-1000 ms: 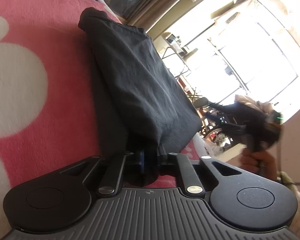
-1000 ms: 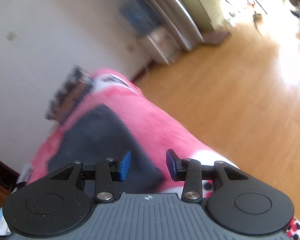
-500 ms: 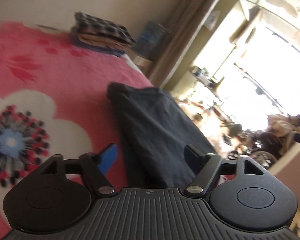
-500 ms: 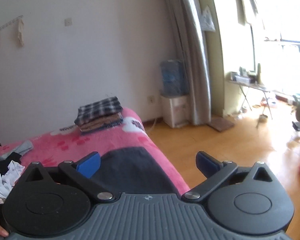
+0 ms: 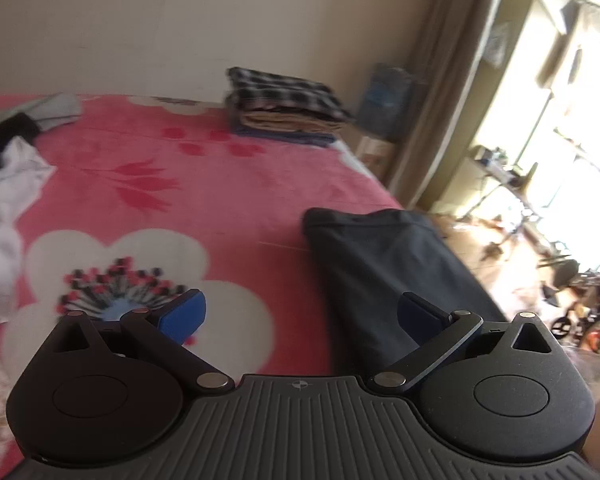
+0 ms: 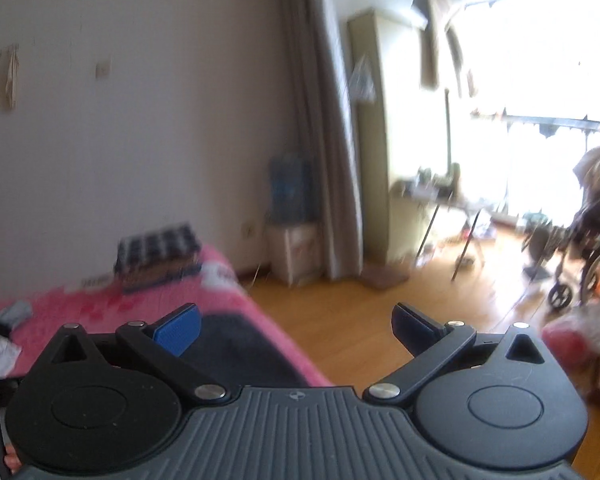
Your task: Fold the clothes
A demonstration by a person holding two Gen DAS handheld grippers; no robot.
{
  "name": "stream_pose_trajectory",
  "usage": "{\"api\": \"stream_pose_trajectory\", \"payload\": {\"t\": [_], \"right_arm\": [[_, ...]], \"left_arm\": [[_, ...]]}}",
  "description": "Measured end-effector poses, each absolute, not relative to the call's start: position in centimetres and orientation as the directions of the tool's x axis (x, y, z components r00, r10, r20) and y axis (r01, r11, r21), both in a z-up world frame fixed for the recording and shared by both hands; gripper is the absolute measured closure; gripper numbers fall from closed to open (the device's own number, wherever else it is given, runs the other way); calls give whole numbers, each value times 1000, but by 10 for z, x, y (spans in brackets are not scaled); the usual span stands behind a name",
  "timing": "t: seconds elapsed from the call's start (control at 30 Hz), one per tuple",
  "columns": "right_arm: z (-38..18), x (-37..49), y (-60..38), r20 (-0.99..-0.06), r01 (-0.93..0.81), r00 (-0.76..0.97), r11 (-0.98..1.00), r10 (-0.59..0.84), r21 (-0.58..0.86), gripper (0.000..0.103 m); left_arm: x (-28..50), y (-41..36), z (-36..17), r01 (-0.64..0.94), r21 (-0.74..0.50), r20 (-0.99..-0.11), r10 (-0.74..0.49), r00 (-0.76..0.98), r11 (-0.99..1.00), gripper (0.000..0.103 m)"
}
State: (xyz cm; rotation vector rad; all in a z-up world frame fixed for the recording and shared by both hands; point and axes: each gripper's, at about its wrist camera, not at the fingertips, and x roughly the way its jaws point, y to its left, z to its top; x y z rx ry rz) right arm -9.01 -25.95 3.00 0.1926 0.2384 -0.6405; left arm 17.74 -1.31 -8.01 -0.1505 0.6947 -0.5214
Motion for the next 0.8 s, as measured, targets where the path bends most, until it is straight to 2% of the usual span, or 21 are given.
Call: {"api": "stream_pose_trajectory", "payload": {"t": [0.03,0.13,0.23,0.37,0.53,0.7,0.8], "right_arm": [[34,-94,-256,-263,612,779,781,-569,124,0],[44,-101,-248,-304,606,785,770,-540,198,0],[55,-105,-240,-317,601,792,758,-521,255,0],[67,-112,-230,-309,593,799,764,-516,256,0],[76,-101,-219,-347,555,820,783,-456,281,0],[91,-86,-207,-328,463,873,825,-361,324,0],[107,-82,-201,-279,380,916,844,-287,379,0]], "left_arm": [[178,-12,-79,391,-290,-587,-485,649,874,0],[180,-8,-76,350,-266,-621,-437,650,898,0],[178,-4,-72,338,-238,-617,-410,672,911,0],[177,0,-68,330,-209,-615,-386,688,921,0],[181,4,-70,303,-205,-638,-362,680,931,0],[186,1,-72,276,-192,-658,-332,675,942,0],[187,-1,-76,271,-169,-660,-313,683,948,0]]}}
